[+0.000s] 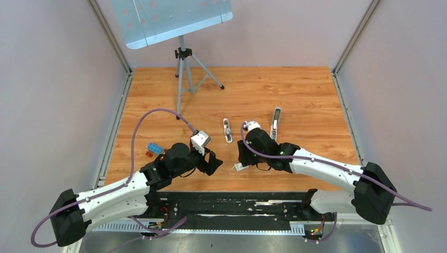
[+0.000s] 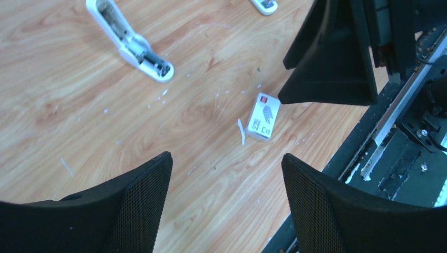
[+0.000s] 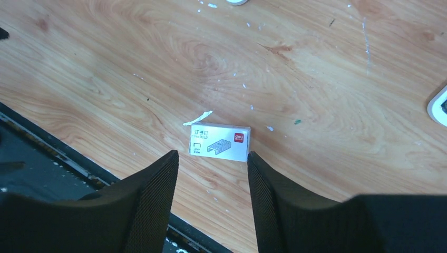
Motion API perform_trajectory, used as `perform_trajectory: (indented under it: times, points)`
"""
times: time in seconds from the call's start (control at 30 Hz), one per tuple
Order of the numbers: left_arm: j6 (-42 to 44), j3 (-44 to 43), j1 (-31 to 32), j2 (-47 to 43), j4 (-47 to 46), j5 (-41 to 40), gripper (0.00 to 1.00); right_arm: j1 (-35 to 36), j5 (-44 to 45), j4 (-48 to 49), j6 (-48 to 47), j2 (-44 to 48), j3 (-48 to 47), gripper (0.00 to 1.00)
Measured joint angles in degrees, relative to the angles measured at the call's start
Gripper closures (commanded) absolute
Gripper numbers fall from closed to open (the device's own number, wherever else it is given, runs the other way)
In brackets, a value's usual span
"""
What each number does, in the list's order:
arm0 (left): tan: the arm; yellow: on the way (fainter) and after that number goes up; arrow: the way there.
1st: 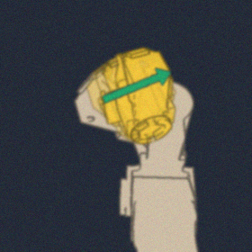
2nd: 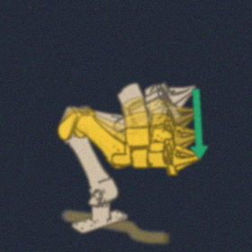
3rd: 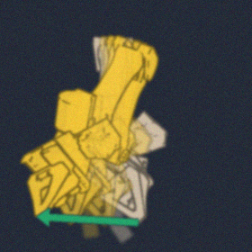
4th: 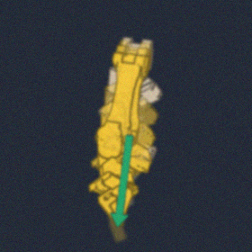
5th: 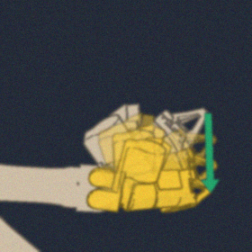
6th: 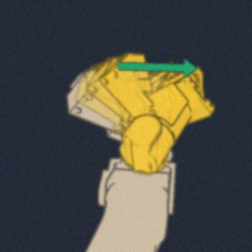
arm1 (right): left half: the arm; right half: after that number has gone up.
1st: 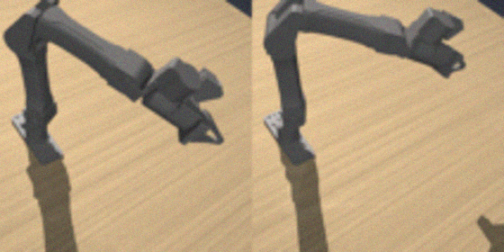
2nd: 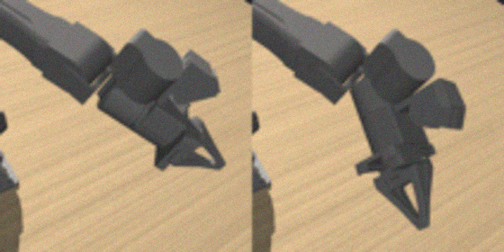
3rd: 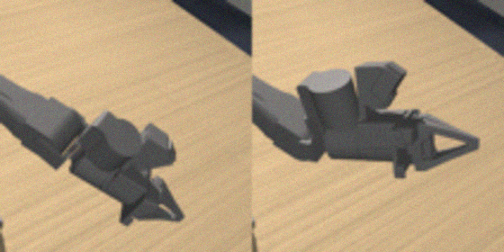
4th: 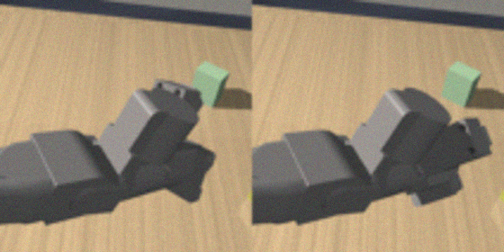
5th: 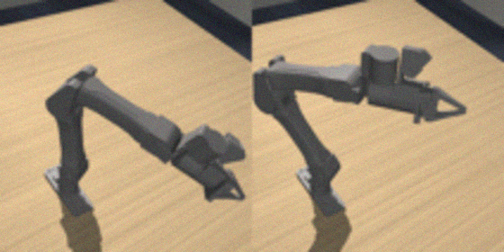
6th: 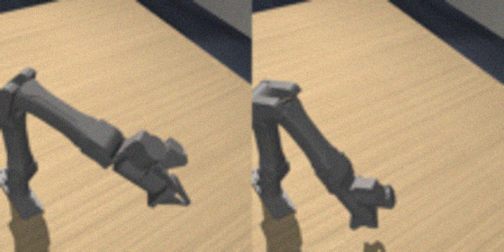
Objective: Load the staples into the stapler
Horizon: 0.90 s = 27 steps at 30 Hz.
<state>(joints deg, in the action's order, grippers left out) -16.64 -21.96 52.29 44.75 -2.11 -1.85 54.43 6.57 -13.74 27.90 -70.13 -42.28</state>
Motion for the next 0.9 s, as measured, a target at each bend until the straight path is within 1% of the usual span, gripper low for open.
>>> perform_trajectory:
  times: [0.07, 0.17, 0.33, 0.4, 0.5, 0.67, 0.8, 0.9]
  points:
    - [1.77, 0.11, 1.11, 1.97, -3.39, -1.14, 0.23, -2.71, -2.75, 0.24, -0.50, 1.38, 0.70, 0.48]
    - [5.11, 0.20, 5.70, 5.40, -8.74, -3.89, 0.23, -8.04, -8.98, 1.73, -0.98, 4.11, 4.09, 0.52]
    - [10.19, 0.09, 10.29, 12.79, -13.81, -6.14, 0.27, -14.93, -17.75, 3.39, -1.44, 7.30, 10.05, 0.59]
    - [11.74, -0.44, 10.75, 16.57, -14.97, -6.27, 0.30, -17.64, -20.63, 3.93, -1.57, 8.33, 11.65, 0.60]
    - [13.57, -1.92, 10.93, 22.84, -16.39, -6.03, 0.30, -22.16, -25.70, 5.20, -1.70, 9.68, 13.42, 0.60]
    - [15.06, -3.96, 11.58, 30.01, -19.71, -4.96, 0.33, -26.86, -32.87, 7.52, -1.79, 9.81, 14.29, 0.62]
    - [16.02, -6.49, 11.72, 34.91, -21.73, -4.11, 0.33, -30.14, -39.01, 10.23, -1.75, 7.74, 14.40, 0.64]
    - [16.72, -8.33, 11.74, 37.73, -22.49, -3.26, 0.34, -32.46, -42.69, 12.00, -1.77, 4.94, 14.40, 0.62]
